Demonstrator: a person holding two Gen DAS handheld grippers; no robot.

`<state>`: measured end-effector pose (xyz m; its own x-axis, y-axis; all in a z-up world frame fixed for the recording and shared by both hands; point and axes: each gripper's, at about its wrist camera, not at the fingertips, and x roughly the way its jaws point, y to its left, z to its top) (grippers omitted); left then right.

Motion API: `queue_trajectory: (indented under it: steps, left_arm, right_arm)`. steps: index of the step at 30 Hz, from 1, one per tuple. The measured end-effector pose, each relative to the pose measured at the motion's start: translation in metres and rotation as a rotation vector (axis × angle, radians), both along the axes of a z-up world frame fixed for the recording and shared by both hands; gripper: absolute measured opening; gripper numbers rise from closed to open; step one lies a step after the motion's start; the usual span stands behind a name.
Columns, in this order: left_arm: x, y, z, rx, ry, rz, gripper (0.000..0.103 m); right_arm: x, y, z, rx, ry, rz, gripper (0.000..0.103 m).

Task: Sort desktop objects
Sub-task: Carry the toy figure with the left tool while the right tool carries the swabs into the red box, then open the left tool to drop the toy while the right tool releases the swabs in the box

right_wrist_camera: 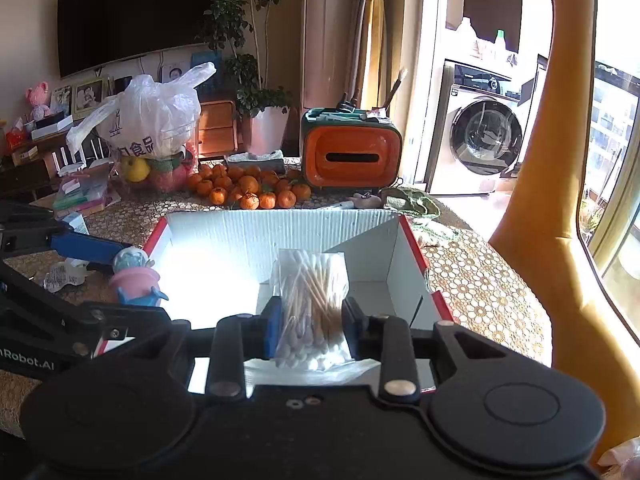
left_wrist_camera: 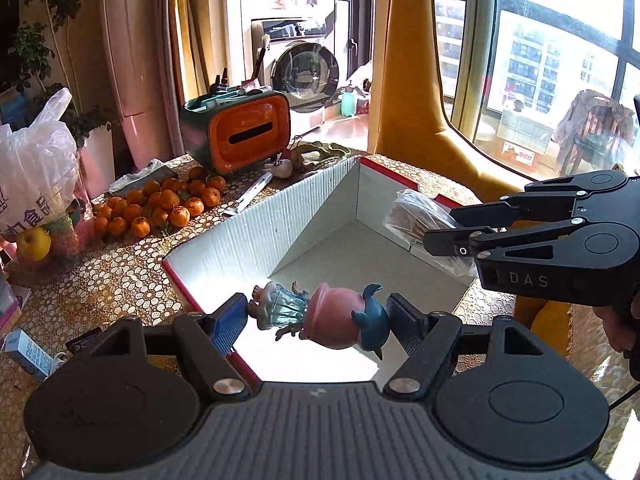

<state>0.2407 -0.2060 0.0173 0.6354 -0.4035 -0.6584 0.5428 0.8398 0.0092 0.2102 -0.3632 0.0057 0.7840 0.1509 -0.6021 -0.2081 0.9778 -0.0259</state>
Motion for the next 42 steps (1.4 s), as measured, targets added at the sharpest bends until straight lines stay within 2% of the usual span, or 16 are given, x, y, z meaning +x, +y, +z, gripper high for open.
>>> queue_trajectory:
  steps: [8,22,31,42]
  left_arm:
    - [0.032,-0.023,-0.016,0.087,0.038,-0.024,0.076]
    - [0.079,-0.049,-0.057,0.183,0.172,-0.065,0.076]
    - [0.089,-0.061,-0.075,0.242,0.225,-0.084,0.076]
    - [0.097,-0.074,-0.089,0.319,0.305,-0.098,0.076]
  right_arm:
    - [0.034,-0.007,-0.015,-0.012,0.09,0.002,0.031]
    - [0.087,-0.005,-0.052,-0.071,0.24,-0.006,0.031]
    - [0.104,-0.006,-0.066,-0.086,0.353,-0.002,0.031]
    - [0.11,-0.006,-0.079,-0.119,0.426,0.003,0.032]
